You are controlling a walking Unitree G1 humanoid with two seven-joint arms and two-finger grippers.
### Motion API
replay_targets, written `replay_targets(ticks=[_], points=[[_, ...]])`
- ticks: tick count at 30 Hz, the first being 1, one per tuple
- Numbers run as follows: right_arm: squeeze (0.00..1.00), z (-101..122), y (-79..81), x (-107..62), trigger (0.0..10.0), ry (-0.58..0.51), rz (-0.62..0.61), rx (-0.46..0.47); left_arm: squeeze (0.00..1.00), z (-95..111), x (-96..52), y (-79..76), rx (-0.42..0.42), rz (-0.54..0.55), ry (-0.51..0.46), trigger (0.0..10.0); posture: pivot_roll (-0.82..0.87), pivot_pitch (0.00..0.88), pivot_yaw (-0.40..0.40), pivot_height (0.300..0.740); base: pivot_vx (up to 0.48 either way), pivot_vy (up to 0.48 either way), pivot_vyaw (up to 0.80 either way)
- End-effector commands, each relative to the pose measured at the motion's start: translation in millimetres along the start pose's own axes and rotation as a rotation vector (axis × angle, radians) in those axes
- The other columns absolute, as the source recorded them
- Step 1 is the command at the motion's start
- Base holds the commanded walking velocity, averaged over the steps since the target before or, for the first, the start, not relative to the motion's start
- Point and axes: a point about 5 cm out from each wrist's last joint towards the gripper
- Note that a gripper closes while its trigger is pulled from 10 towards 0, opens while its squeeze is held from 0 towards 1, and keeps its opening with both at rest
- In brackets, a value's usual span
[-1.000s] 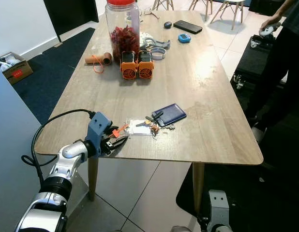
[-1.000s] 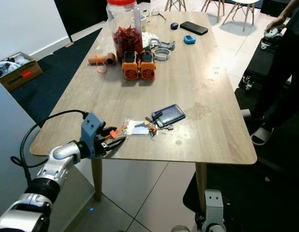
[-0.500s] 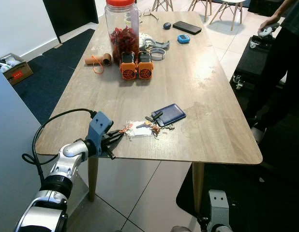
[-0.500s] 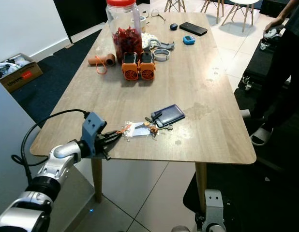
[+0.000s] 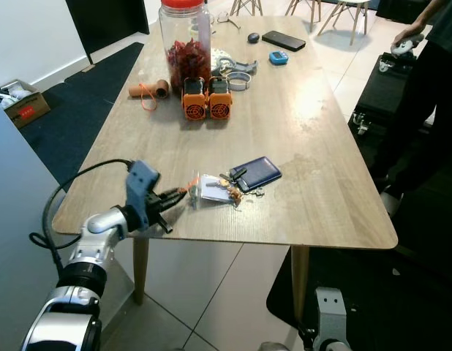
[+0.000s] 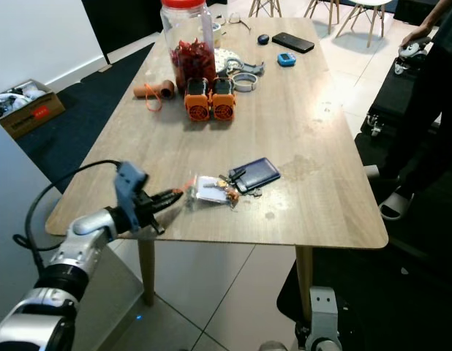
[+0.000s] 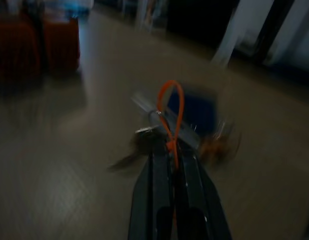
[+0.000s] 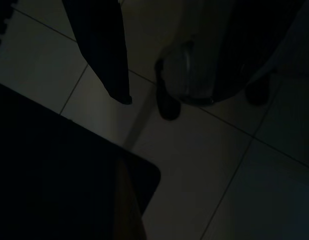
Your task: Hang keys on a hook
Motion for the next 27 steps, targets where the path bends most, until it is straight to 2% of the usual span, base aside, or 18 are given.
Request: replay_targets(ticks=[1,2,4,5,6,8,9,11,12,13,15,17,18,21,22,24,25,27], points=[[0.0,-3,1.1,-0.3,10.0,0.016,-0.002,0.012,0.0,15,3.0,-8.1,-0.149,-0.137,-0.105,0.0,0.02,0.064,0.027,0.74,0.0,0.0,0.0],[0.0,-3,1.1,-0.3,10.0,0.016,-0.002,0.012,0.0,15,3.0,-8.1,-0.149,-0.137,-0.105,0.0,0.02,0.064,0.027,0.74,0.0,0.0,0.0],[0.0,-3,1.2,-0.3,10.0,0.016,-0.002,0.011,0.0,24,-1.2,-18.7,-0.257,-0.314,-0.116,0.0,0.02,0.064,0.026,0.74,0.0,0.0,0.0],[0.0,-3,1.1,-0.4,10.0,0.017,-0.001,0.011,0.0,25,-6.5,-26.4,-0.282,-0.424,-0.068,0.0,0.02,0.065,0.025,0.74,0.0,0.0,0.0],[0.0,-3,1.1,-0.4,10.0,0.017,-0.001,0.011,0.0,25,-6.5,-26.4,-0.282,-0.424,-0.068,0.0,0.02,0.065,0.025,0.74,0.0,0.0,0.0],[0.0,-4,1.0,-0.5,10.0,0.018,-0.001,0.01,0.0,20,-18.2,-37.3,-0.286,-0.569,0.05,0.0,0.02,0.066,0.024,0.74,0.0,0.0,0.0],[0.0,-4,1.0,-0.5,10.0,0.018,-0.001,0.01,0.0,20,-18.2,-37.3,-0.286,-0.569,0.05,0.0,0.02,0.066,0.024,0.74,0.0,0.0,0.0],[0.0,-4,0.9,-0.7,10.0,0.018,-0.001,0.009,0.0,11,-37.2,-46.6,-0.27,-0.693,0.206,0.0,0.02,0.065,0.024,0.74,0.0,0.0,0.0],[0.0,-4,0.9,-0.7,10.0,0.018,-0.001,0.009,0.0,11,-37.2,-46.6,-0.27,-0.693,0.206,0.0,0.02,0.065,0.024,0.74,0.0,0.0,0.0],[0.0,-4,0.6,-0.7,10.0,0.018,-0.002,0.009,0.0,7,-48.3,-49.6,-0.26,-0.734,0.287,0.0,0.02,0.065,0.024,0.74,0.0,0.0,0.0],[0.0,-5,-0.9,-1.0,10.0,0.019,-0.004,0.008,0.0,-4,-74.0,-50.8,-0.229,-0.754,0.475,0.0,0.02,0.064,0.021,0.74,0.0,0.0,0.0],[0.0,-5,-1.9,-1.3,10.0,0.02,-0.005,0.006,0.0,-16,-95.2,-47.2,-0.213,-0.737,0.617,0.0,0.02,0.063,0.018,0.74,0.0,0.0,0.0],[0.0,-5,-1.9,-1.3,10.0,0.02,-0.005,0.006,0.0,-16,-95.2,-47.2,-0.213,-0.737,0.617,0.0,0.02,0.063,0.018,0.74,0.0,0.0,0.0],[0.0,-5,-1.9,-1.2,10.0,0.022,-0.003,0.0,0.0,-33,-125.5,-38.5,-0.208,-0.677,0.774,0.0,0.02,0.061,0.014,0.74,0.0,0.0,0.0],[0.0,-5,-1.9,-1.2,10.0,0.022,-0.003,0.0,0.0,-33,-125.5,-38.5,-0.208,-0.677,0.774,0.0,0.02,0.061,0.014,0.74,0.0,0.0,0.0],[0.0,-4,-1.3,-0.8,10.0,0.02,0.001,-0.004,0.0,-47,-143.9,-35.5,-0.21,-0.635,0.857,0.0,0.02,0.059,0.009,0.74,0.0,0.0,0.0],[0.0,-4,-1.3,-0.8,10.0,0.02,0.001,-0.004,0.0,-47,-143.9,-35.5,-0.21,-0.635,0.857,0.0,0.02,0.059,0.009,0.74,0.0,0.0,0.0],[0.0,-3,-0.7,-0.5,10.0,0.02,0.003,-0.007,0.0,-61,-156.0,-34.9,-0.193,-0.602,0.91,0.0,0.02,0.056,0.006,0.74,0.0,0.0,0.0]])
Point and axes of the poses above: a point about 5 cm out from each wrist's last joint towards the gripper, its own x axis pointing out of the wrist towards the gripper, its own z axis along the axis of the wrist's last joint, y = z × x, and after that the axes turned 4 degrees about x, right-handed
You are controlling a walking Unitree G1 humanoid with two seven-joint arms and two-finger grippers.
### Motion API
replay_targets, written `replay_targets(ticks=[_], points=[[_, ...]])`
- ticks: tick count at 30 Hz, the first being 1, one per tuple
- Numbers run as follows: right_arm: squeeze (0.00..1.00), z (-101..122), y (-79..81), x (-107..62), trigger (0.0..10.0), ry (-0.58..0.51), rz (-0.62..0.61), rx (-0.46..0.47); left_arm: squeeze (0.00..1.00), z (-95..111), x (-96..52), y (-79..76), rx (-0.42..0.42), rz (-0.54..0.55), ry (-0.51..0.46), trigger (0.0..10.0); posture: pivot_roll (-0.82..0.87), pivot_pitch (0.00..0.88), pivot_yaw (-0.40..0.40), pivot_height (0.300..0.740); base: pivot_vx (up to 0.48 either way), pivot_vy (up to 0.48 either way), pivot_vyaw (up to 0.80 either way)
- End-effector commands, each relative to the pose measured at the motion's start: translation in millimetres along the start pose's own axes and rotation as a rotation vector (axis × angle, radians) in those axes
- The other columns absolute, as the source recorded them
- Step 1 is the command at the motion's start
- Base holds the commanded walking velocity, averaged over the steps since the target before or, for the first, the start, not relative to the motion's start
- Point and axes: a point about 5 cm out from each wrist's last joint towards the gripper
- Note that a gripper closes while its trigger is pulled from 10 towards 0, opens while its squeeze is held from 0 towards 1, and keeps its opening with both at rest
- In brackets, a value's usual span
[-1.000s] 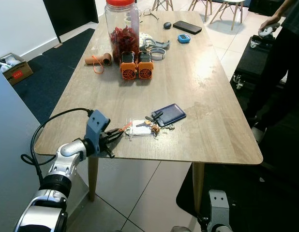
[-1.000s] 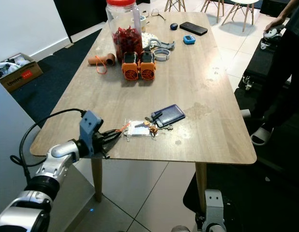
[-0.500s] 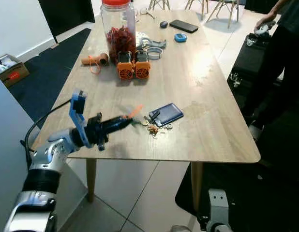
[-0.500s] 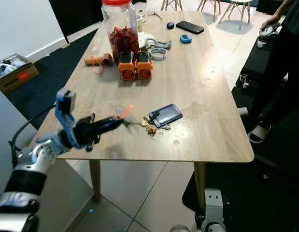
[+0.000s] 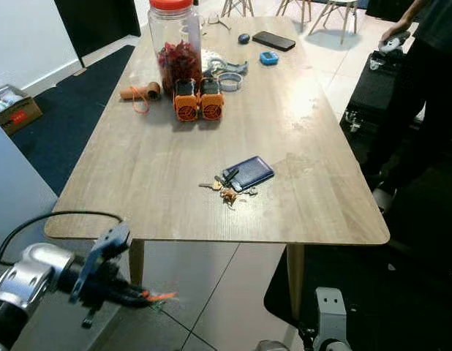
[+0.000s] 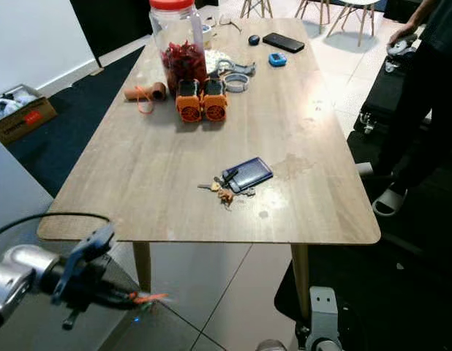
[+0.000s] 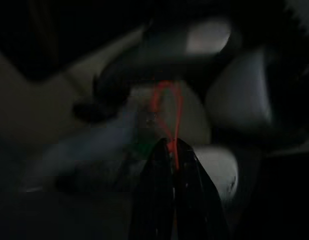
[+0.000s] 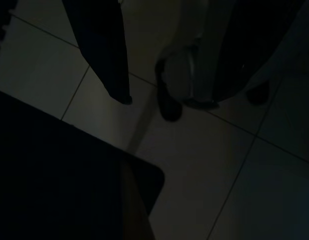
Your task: Hang keys on a hook
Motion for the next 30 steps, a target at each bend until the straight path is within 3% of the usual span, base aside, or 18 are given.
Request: replay_targets(ticks=[1,3,6,8,9,11,12,13,15,16,18,19,21,23,24,26,27,30], points=[[0.0,-2,1.2,0.0,10.0,0.014,0.006,-0.005,0.0,-24,-0.2,-0.6,-0.017,0.064,0.082,0.0,0.02,0.055,0.007,0.74,0.0,0.0,0.0],[0.0,-1,1.6,0.3,10.0,0.013,0.008,-0.006,0.0,-41,5.4,-1.4,-0.052,0.112,0.095,0.0,0.02,0.055,0.007,0.74,0.0,0.0,0.0],[0.0,-1,1.8,0.4,10.0,0.012,0.008,-0.006,0.0,-47,7.4,-0.9,-0.064,0.14,0.089,0.0,0.02,0.05,0.009,0.74,0.0,0.0,0.0],[0.0,0,1.4,0.6,10.0,0.01,0.006,-0.004,0.0,-69,15.7,-0.5,-0.104,0.285,0.086,0.0,0.02,0.05,0.013,0.74,0.0,0.0,0.0],[0.0,0,1.4,0.6,10.0,0.01,0.006,-0.004,0.0,-69,15.7,-0.5,-0.104,0.285,0.086,0.0,0.02,0.05,0.013,0.74,0.0,0.0,0.0],[0.0,0,1.1,0.6,10.0,0.009,0.004,-0.003,0.0,-80,19.4,-0.5,-0.121,0.364,0.093,0.0,0.02,0.051,0.017,0.74,0.0,0.0,0.0],[0.0,0,0.7,0.3,10.0,0.01,0.003,-0.001,0.0,-87,23.2,0.5,-0.147,0.458,0.069,0.0,0.02,0.052,0.017,0.74,0.0,0.0,0.0],[0.0,0,0.7,0.3,10.0,0.01,0.003,-0.001,0.0,-87,23.2,0.5,-0.147,0.458,0.069,0.0,0.02,0.052,0.017,0.74,0.0,0.0,0.0],[0.0,-2,0.4,-0.3,10.0,0.013,0.0,0.003,0.0,-93,27.8,9.8,-0.237,0.702,-0.024,0.0,0.02,0.052,0.019,0.74,0.0,0.0,0.0],[0.0,-2,0.4,-0.3,10.0,0.013,0.0,0.003,0.0,-93,27.8,9.8,-0.237,0.702,-0.024,0.0,0.02,0.052,0.019,0.74,0.0,0.0,0.0],[0.0,-4,0.6,-0.7,10.0,0.015,-0.002,0.007,0.0,-91,29.1,23.3,-0.366,0.977,-0.166,0.0,0.03,0.051,0.012,0.74,0.0,0.0,0.0],[0.0,-4,0.7,-0.8,10.0,0.015,-0.005,0.013,0.0,-89,31.0,28.1,-0.428,1.061,-0.231,0.0,0.03,0.05,0.011,0.74,0.0,0.0,0.0],[0.0,-4,0.7,-0.7,10.0,0.012,-0.016,0.034,0.0,-83,40.4,35.7,-0.506,1.15,-0.322,0.1,0.03,0.048,0.007,0.74,0.0,0.0,0.0],[0.0,-4,0.6,-0.6,10.0,0.01,-0.022,0.045,0.0,-80,44.8,37.9,-0.518,1.168,-0.343,0.1,0.03,0.048,0.007,0.74,0.0,0.0,0.0],[0.0,0,-0.3,0.3,10.0,-0.005,-0.043,0.094,0.0,-77,59.4,41.7,-0.569,1.196,-0.341,4.4,0.03,0.036,0.005,0.74,0.0,0.0,0.0],[0.0,1,-0.7,0.7,10.0,-0.011,-0.05,0.111,0.0,-75,65.0,42.4,-0.574,1.194,-0.341,4.7,0.03,0.029,0.005,0.74,0.0,0.0,0.0],[0.0,2,-2.3,0.8,10.0,-0.015,-0.066,0.141,0.0,-70,79.0,42.9,-0.528,1.144,-0.31,10.0,0.03,0.016,0.003,0.74,0.0,0.0,0.0],[0.0,2,-3.8,0.7,10.0,-0.015,-0.08,0.167,0.0,-63,88.0,43.8,-0.462,1.102,-0.281,10.0,0.04,0.012,0.003,0.74,0.0,0.0,0.0]])
Point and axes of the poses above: a point about 5 cm out from each wrist's last joint towards the gripper, its own x axis pointing out of the wrist towards the gripper, its own z axis along the axis of the wrist's last joint, y = z × x, and after that the axes turned 4 degrees about x, right-handed
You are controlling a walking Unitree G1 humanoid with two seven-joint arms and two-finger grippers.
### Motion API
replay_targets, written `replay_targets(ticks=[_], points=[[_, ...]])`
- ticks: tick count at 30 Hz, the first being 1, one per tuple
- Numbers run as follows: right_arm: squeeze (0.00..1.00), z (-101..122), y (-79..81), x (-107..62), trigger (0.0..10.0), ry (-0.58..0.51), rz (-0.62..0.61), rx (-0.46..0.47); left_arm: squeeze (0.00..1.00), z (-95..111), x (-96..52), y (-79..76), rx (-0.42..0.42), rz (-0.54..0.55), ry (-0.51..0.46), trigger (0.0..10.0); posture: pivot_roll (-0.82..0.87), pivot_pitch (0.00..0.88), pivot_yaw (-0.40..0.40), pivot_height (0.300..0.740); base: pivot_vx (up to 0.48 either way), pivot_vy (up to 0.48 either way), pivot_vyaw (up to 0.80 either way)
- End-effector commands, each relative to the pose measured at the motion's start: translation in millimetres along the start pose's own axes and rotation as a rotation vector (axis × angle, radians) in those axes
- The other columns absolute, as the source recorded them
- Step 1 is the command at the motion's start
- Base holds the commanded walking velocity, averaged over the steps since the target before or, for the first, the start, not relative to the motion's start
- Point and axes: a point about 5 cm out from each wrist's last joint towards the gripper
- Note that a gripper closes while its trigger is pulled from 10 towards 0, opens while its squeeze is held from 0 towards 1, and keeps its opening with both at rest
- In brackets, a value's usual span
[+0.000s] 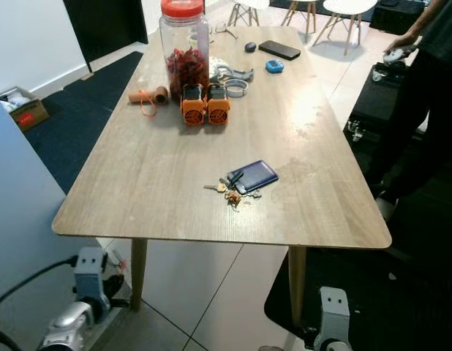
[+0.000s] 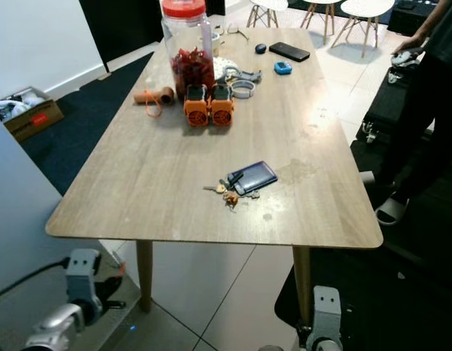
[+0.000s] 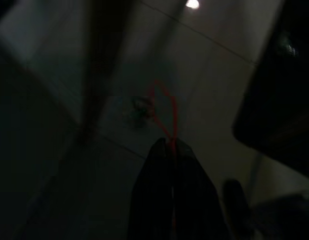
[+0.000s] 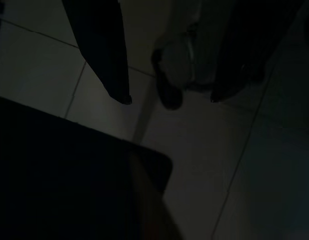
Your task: Hang keys on a hook
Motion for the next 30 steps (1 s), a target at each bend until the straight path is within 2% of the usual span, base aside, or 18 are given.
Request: replay_targets(ticks=[1,6,11,16,23,30], points=[[0.0,-2,-0.1,-0.2,10.0,0.007,-0.016,0.037,0.0,0,2.8,-6.1,0.041,-0.023,0.003,10.0,0.04,0.008,0.003,0.74,0.0,0.0,0.0],[0.0,-2,-0.5,-0.1,10.0,0.008,-0.026,0.061,0.0,4,9.9,-12.8,0.046,0.029,0.007,10.0,0.04,0.0,0.004,0.74,0.0,0.0,0.0],[0.0,-1,0.9,0.3,10.0,0.004,-0.028,0.081,0.0,0,12.9,-16.1,0.096,0.046,0.074,10.0,0.04,0.0,0.007,0.74,0.0,0.0,0.0],[0.0,2,2.0,1.2,10.0,-0.004,-0.025,0.073,0.0,3,15.4,-16.8,0.129,0.093,0.063,10.0,0.04,0.0,0.007,0.74,0.0,0.0,0.0],[0.0,5,4.9,2.0,10.0,-0.015,-0.001,0.042,0.0,11,21.5,-26.3,0.117,0.07,0.02,10.0,0.03,0.0,0.008,0.74,0.0,0.0,0.0],[0.0,6,8.1,2.3,10.0,-0.011,0.023,0.001,0.0,13,22.9,-28.1,0.12,0.066,0.019,10.0,0.02,0.0,0.009,0.74,0.0,0.0,0.74]])
Point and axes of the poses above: a point about 5 cm out from each wrist's last joint towards the gripper, its own x axis pointing out of the wrist towards the gripper, its own z axis along the axis of the wrist's last joint, y = z × x, and after that the axes turned 4 degrees about x, right-handed
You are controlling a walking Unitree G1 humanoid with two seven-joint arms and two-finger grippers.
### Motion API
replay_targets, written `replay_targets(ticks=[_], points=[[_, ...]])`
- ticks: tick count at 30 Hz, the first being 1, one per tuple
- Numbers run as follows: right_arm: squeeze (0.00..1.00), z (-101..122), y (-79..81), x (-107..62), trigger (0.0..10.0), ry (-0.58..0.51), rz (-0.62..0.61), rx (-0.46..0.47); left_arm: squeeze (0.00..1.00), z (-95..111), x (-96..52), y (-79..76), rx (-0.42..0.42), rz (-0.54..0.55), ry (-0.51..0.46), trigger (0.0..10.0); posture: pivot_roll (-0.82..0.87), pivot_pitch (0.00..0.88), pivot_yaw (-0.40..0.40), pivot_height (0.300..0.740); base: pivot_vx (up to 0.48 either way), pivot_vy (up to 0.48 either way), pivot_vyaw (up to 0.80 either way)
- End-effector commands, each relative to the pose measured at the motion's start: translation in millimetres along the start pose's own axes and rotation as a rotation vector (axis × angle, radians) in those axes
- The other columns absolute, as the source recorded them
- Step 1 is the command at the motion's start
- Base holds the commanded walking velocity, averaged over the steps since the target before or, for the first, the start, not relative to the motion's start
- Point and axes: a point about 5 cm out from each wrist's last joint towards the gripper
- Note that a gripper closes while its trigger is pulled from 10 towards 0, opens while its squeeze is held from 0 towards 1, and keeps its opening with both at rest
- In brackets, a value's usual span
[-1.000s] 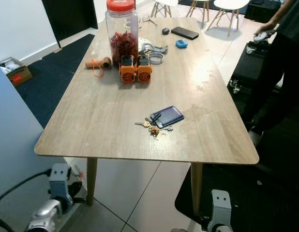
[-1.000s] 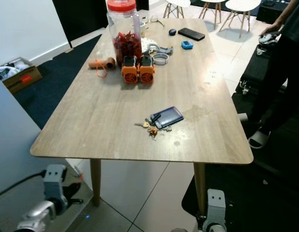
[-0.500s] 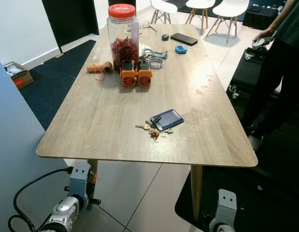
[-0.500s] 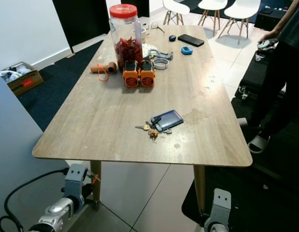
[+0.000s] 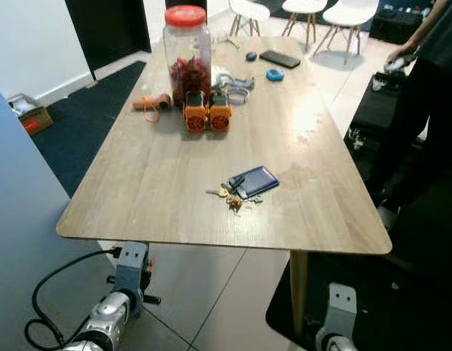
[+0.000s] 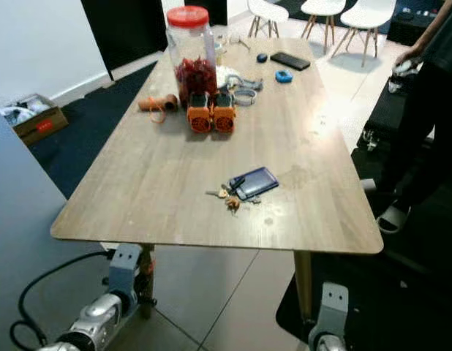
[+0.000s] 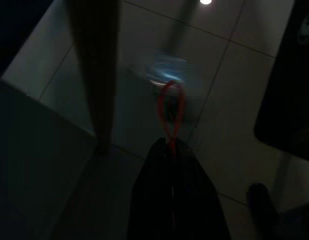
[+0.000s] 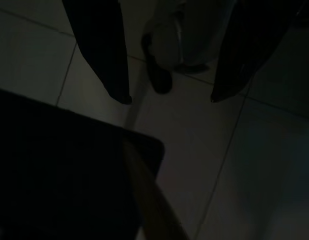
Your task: Hang keys on a hook
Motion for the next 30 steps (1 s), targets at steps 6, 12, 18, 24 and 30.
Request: replay_targets(ticks=[6,12,18,24,30], points=[[0.0,-1.1,3.1,0.1,10.0,0.006,0.014,-0.021,0.0,-3.3,0.4,-5.7,0.01,-0.009,0.005,10.0,0.03,0.0,0.007,0.74,0.0,0.0,0.8],[0.0,-2.4,3.0,-0.2,10.0,0.013,0.018,-0.029,0.0,-6.9,-0.8,-6.4,0.029,-0.016,0.016,10.0,0.03,0.0,0.004,0.74,0.0,0.0,0.8],[0.0,-2.7,4.0,-0.2,10.0,0.015,0.021,-0.033,0.0,-5.9,-1.5,-5.2,0.02,-0.012,-0.004,10.0,0.03,0.0,0.003,0.74,0.0,0.0,0.8],[0.0,-2.9,4.5,-0.1,10.0,0.017,0.025,-0.04,0.0,-5.5,-1.3,-4.2,0.025,-0.005,0.001,10.0,0.04,0.0,0.001,0.74,0.0,0.0,0.8],[0.0,-1.5,4.5,0.3,10.0,0.015,0.028,-0.047,0.0,-4.7,-1.2,-3.0,0.02,0.002,-0.002,10.0,0.04,0.0,-0.002,0.74,0.0,0.0,0.8]])
Point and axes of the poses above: a point about 5 cm out from each wrist's last joint towards the gripper, its own x axis pointing out of the wrist towards the gripper, its own z axis along the axis of the wrist's last joint, y = z × x, and after that the axes turned 4 degrees about x, right-handed
